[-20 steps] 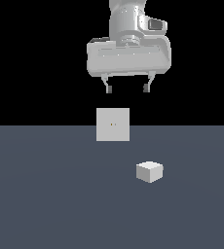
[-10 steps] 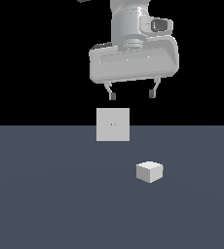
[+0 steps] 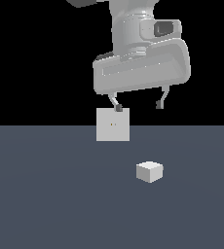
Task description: Plug the charger into the wall socket.
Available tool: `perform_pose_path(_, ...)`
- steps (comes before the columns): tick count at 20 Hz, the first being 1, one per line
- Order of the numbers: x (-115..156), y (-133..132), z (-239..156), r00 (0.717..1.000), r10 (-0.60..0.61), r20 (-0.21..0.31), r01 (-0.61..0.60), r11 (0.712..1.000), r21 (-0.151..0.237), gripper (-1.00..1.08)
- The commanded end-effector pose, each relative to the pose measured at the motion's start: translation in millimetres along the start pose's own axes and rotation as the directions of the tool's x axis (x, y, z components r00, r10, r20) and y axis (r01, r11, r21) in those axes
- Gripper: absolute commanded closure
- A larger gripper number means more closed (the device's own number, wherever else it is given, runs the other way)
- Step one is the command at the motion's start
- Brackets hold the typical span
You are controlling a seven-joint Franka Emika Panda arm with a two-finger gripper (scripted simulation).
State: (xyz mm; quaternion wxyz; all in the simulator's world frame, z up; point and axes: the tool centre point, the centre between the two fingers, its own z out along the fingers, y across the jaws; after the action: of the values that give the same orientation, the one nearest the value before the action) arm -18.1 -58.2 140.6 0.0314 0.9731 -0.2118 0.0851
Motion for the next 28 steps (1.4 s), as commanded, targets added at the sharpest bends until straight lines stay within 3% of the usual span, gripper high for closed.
perform_pose_path(1, -5.1, 3.7, 6.7, 0.999, 0.048, -0.016, -0.048, 0.999, -0.008, -0.92)
perform_pose_path(11, -23.5, 15.8, 32.0, 0.973, 0.218, -0.076, -0.221, 0.975, -0.035, -0.92)
perform_pose_path(28, -47.1, 28.2, 66.4, 0.892, 0.423, -0.159, -0.436, 0.898, -0.058, -0.92)
